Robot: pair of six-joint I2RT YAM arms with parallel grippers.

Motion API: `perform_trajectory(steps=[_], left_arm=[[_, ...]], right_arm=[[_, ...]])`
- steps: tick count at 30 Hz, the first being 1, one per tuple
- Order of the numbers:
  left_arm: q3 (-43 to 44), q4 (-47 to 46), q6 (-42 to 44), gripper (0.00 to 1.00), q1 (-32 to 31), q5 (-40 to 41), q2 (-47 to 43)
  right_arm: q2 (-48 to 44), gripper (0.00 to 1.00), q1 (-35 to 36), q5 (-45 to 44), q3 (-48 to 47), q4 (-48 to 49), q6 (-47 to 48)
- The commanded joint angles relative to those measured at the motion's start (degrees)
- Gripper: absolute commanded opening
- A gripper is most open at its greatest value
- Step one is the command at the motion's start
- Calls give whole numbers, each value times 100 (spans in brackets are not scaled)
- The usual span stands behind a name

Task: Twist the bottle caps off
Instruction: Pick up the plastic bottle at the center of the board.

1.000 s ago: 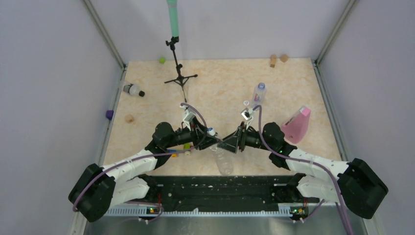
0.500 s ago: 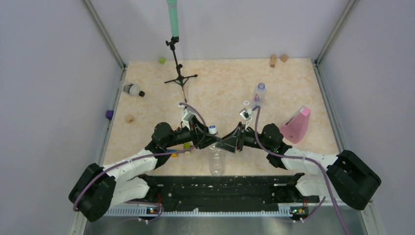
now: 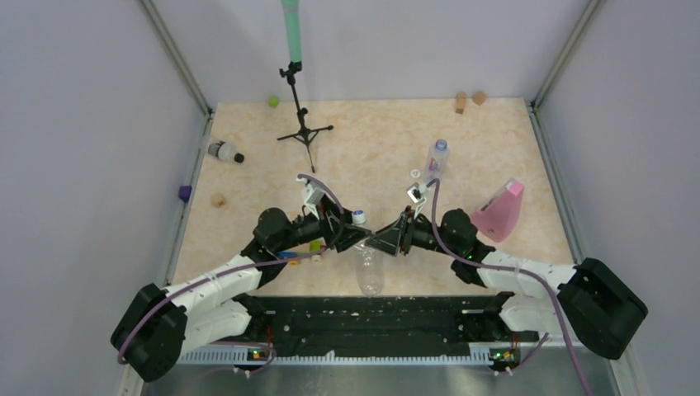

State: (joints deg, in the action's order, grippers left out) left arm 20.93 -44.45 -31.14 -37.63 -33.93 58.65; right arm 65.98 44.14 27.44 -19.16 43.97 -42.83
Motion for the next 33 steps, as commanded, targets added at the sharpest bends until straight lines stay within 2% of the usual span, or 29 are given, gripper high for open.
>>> perform_trajectory(steps=[1, 9, 13, 15, 18, 21, 28, 33], left_arm=[[94, -256, 73, 67, -27, 34, 46], [78, 152, 301, 82, -27, 407, -160], [78, 259, 345, 86, -25, 418, -218], [111, 258, 336, 87, -26, 314, -123], [246, 175, 313, 88, -26, -248, 231], [349, -361, 135, 88, -63, -968, 656], [457, -1157, -196, 89, -184, -987, 1259], [413, -2535, -865, 90, -233, -954, 1757]], right_arm=[[-224, 0, 51, -523, -48, -161, 74], [-778, 0, 53, -1608, 202, -260, -237], [-1159, 0, 51, -1955, 378, -184, -304], [-1375, 0, 50, -2189, 505, -91, -356], [-1659, 0, 50, -2508, 706, 199, -449], [-1870, 0, 51, -2628, 855, 481, -499], [-1944, 0, 51, -2510, 991, 994, -533], [-1772, 0, 51, -2487, 1097, 1433, -593]])
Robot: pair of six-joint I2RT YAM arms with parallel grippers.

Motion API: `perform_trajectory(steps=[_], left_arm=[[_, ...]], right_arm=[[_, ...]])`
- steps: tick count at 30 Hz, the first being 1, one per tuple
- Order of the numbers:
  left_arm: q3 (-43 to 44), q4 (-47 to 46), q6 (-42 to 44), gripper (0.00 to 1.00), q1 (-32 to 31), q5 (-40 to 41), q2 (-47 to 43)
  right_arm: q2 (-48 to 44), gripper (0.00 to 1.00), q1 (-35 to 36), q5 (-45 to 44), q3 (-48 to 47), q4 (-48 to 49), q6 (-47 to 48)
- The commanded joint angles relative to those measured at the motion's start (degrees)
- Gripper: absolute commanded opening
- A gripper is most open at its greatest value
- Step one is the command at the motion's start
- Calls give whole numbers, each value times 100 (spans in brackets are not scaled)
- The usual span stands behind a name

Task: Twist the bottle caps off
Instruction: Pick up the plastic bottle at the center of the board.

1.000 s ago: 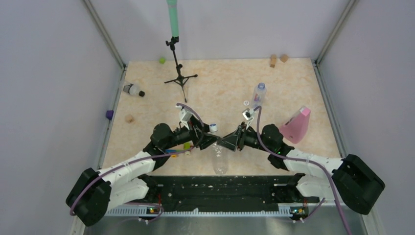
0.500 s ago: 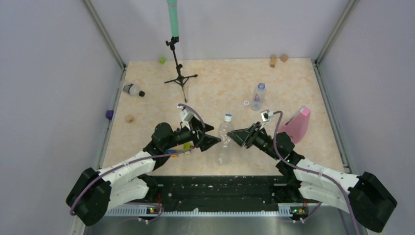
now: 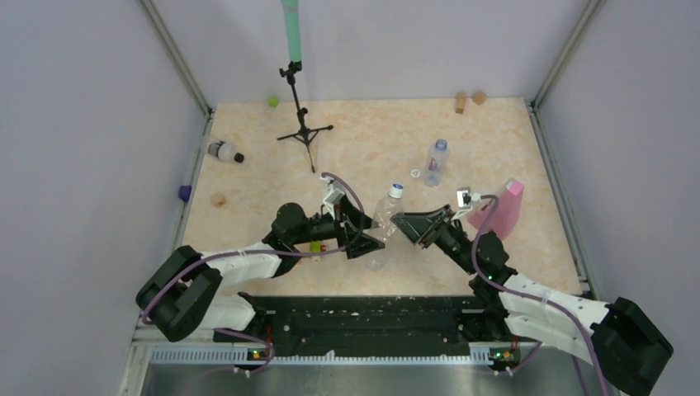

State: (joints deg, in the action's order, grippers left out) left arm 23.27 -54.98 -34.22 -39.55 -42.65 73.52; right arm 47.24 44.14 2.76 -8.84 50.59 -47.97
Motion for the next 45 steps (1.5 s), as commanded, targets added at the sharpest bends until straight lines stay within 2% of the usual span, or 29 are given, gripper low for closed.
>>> perform_trajectory(steps=[1, 7, 14, 20, 25, 27, 30, 32, 33, 36, 39, 43, 45], left_arm=[[209, -1530, -629, 90, -50, -20, 356], [299, -1536, -658, 89, -103, 168, 547], [538, -12, 112, 80, -263, 595, 257], [642, 235, 248, 77, -327, 634, 307], [699, 215, 235, 61, -355, 521, 385], [693, 209, 246, 47, -360, 509, 392], [661, 257, 298, 36, -360, 538, 354], [669, 391, 373, 34, -360, 541, 324], [685, 501, 426, 33, -360, 568, 301], [728, 990, 664, 26, -360, 764, 183], [749, 1656, 1042, 21, -358, 1051, -10], [695, 2700, 1731, 20, -382, 1735, -371], [701, 3299, 2039, 18, -401, 2187, -616]], right_arm=[[147, 0, 52, 13, 68, 823, -77], [349, 0, 50, 117, 76, 990, -115], [594, 0, 51, 214, 129, 1418, -186], [725, 0, 51, 243, 170, 1627, -228], [717, 0, 51, 221, 216, 1667, -235], [711, 0, 51, 211, 237, 1676, -235], [693, 0, 51, 191, 266, 1648, -231], [669, 0, 51, 212, 284, 1624, -211], [660, 3, 51, 226, 293, 1615, -203], [545, 24, 51, 281, 251, 1284, -148], [281, 39, 51, 224, 158, 607, -41], [-355, 56, 42, 66, -175, -923, 244], [-648, 58, 30, 7, -446, -1875, 470]])
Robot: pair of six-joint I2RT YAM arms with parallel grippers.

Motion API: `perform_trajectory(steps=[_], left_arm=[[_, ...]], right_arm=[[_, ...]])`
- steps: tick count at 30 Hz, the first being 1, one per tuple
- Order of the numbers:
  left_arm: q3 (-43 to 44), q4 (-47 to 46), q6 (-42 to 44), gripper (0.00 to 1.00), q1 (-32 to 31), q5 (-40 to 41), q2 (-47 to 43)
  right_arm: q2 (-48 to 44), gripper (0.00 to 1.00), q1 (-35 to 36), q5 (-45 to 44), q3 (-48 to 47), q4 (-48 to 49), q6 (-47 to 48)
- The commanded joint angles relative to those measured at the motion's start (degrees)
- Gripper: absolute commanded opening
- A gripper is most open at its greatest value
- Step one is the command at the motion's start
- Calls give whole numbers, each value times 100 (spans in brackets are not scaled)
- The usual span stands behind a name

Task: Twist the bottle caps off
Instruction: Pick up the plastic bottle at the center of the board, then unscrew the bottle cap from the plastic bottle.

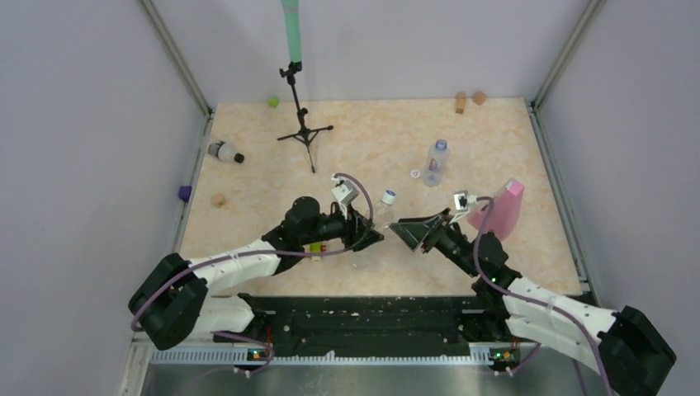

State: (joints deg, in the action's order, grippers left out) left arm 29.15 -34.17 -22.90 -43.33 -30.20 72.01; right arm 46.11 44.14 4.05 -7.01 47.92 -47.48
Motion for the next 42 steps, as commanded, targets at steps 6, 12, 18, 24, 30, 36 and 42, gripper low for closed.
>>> perform_trajectory(steps=[6, 12, 18, 24, 30, 36, 42], left_arm=[[-53, 2212, 1806, 20, -262, 1744, -1068], [-98, 2384, 2566, 21, -824, 2150, -1353], [-68, 2641, 3106, 22, -1324, 2600, -1330], [-120, 2538, 3233, 20, -1482, 2694, -1495], [-238, 2444, 3344, 20, -1503, 2633, -1492], [-196, 2447, 3360, 20, -1516, 2560, -1378], [-133, 2431, 3387, 21, -1549, 2478, -1237]], right_arm=[[-870, 61, -98, 63, -1371, -3562, 522], [-442, 61, -139, 952, -2069, -4276, 455], [-382, 61, -134, 1161, -2050, -4134, 241], [-205, 46, -132, 1174, -2119, -4397, 368], [-297, 50, -143, 882, -1974, -4297, 290], [-371, 55, -142, 962, -1867, -4042, 188], [-203, 48, -140, 1023, -1806, -3845, 160]])
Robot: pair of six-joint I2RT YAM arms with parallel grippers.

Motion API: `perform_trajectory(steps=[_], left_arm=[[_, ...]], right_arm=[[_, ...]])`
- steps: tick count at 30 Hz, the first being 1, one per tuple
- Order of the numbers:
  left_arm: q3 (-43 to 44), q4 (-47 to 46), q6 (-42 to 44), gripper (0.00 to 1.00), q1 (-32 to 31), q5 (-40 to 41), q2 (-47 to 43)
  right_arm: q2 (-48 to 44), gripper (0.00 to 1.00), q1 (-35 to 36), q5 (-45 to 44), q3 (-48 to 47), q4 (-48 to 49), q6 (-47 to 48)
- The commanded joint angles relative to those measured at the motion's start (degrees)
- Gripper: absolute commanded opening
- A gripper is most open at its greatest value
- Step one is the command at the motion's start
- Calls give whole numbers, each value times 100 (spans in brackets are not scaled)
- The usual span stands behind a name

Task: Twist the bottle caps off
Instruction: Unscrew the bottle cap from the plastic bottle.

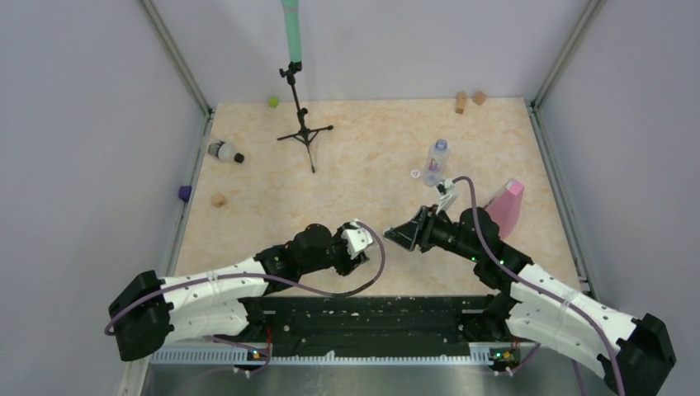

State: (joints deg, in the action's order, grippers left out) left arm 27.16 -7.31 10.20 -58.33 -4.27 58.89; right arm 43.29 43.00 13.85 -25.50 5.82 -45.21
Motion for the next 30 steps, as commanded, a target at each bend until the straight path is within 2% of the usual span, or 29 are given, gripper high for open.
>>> perform_trajectory(steps=[1, 3, 5, 8, 11, 12, 17, 18, 20, 22, 24, 27, 30], left_arm=[[74, -253, 76, 20, -55, -111, 98], [79, -262, 77, 20, -63, -26, 112], [67, -301, 80, 20, -62, 11, 93], [-1, -428, 88, 20, -57, 58, 38], [-26, -449, 101, 20, -63, 76, 33], [-26, -439, 100, 20, -63, 82, 40], [-1, -376, 103, 21, -58, 101, 70], [7, -370, 79, 23, -64, 128, 70], [9, -364, 36, 38, -60, 224, 33], [-2, -459, -62, 46, -60, 368, -3], [-68, -685, -138, 53, -62, 631, -64], [-246, -1160, -245, 64, -59, 593, -192], [-443, -1643, -332, 69, -64, 596, -267]], right_arm=[[124, 42, -29, 69, 56, 399, -72], [220, 36, -27, 203, 51, 486, -67], [274, 36, -29, 298, 55, 549, -67], [334, 47, -29, 330, 33, 489, -23], [359, 49, -28, 219, 27, 393, -5], [362, 49, -29, 220, 31, 398, 2], [308, 30, -29, 116, 62, 435, 15], [298, 27, -28, 117, 70, 437, 17], [299, 21, -29, 128, 85, 448, 39], [300, 19, -24, 92, 101, 458, 42], [299, 17, -29, 51, 140, 559, -2], [317, 14, -29, 109, 237, 887, -159], [396, 13, -29, 211, 303, 1146, -273]])
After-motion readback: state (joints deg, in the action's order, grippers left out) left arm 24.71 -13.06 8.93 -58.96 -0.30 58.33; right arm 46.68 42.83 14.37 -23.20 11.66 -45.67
